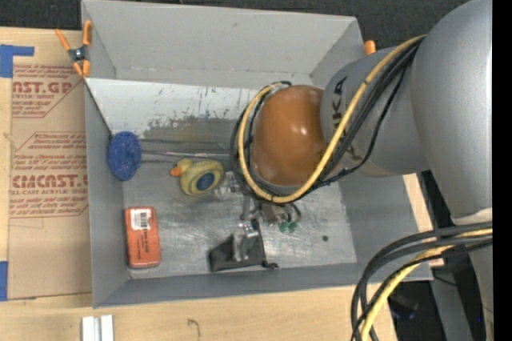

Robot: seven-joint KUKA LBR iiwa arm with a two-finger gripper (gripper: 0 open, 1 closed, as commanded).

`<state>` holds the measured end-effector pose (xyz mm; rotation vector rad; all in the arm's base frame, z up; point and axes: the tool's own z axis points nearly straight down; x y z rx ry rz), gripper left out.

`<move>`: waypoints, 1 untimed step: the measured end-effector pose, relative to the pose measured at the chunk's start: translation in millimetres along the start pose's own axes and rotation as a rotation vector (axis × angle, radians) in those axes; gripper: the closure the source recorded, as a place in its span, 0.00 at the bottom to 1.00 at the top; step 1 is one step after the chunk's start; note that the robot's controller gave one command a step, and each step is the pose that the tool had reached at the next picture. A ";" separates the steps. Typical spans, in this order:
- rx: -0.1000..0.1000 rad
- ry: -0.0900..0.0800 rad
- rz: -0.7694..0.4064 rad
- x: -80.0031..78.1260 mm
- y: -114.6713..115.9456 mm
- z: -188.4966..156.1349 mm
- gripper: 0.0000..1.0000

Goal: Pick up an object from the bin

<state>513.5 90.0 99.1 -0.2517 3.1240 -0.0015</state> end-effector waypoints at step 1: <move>-0.005 0.004 -0.054 8.1 -11.5 24.9 0.00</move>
Offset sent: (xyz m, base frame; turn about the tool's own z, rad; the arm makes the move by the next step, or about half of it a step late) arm -0.0221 -0.0367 -0.0206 -0.5234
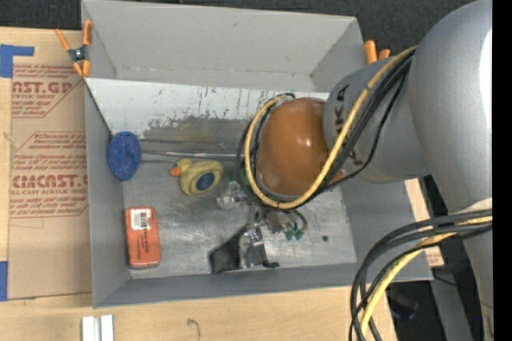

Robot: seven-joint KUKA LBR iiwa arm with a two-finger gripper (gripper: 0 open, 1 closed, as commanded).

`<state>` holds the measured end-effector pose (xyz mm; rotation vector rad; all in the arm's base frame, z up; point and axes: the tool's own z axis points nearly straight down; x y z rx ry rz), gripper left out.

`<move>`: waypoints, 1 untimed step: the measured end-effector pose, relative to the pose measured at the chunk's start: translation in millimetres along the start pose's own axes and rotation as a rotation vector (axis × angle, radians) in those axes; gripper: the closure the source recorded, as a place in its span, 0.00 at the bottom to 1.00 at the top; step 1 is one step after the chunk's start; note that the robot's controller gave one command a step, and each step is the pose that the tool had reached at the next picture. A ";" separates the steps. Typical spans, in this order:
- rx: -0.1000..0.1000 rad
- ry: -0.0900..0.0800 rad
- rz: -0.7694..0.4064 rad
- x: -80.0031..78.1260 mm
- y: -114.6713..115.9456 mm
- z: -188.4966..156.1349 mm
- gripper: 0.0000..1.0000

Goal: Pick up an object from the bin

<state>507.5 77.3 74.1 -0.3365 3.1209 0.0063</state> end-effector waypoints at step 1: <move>0.001 0.004 -0.468 21.0 -19.1 -4.0 1.00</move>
Offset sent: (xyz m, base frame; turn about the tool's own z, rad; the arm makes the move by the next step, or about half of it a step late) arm 0.0000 0.0000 0.0000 0.0000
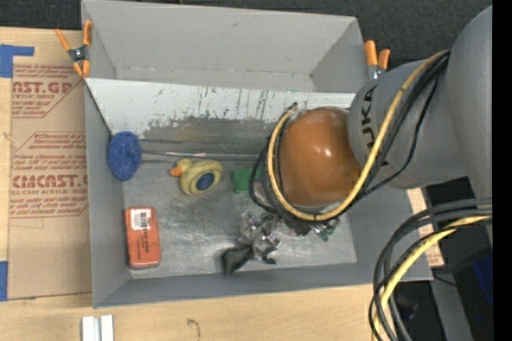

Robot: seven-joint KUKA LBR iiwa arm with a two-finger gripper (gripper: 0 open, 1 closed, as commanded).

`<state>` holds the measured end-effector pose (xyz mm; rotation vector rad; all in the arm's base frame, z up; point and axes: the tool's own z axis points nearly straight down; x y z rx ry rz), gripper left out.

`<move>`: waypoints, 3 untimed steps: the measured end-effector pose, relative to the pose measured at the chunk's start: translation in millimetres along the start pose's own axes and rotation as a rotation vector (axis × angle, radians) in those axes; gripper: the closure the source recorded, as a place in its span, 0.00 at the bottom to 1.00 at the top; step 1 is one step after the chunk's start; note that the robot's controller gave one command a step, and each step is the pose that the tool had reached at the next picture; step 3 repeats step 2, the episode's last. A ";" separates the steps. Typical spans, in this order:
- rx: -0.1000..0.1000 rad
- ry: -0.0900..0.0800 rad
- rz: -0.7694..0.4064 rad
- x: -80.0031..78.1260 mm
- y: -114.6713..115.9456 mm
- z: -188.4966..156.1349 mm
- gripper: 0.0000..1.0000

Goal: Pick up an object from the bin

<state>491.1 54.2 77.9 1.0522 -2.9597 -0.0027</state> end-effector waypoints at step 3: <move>0.001 -0.003 -0.058 0.7 -10.8 -158.2 1.00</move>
Offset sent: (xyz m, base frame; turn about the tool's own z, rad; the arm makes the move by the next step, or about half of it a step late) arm 0.0060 -0.0101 0.1584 -0.0586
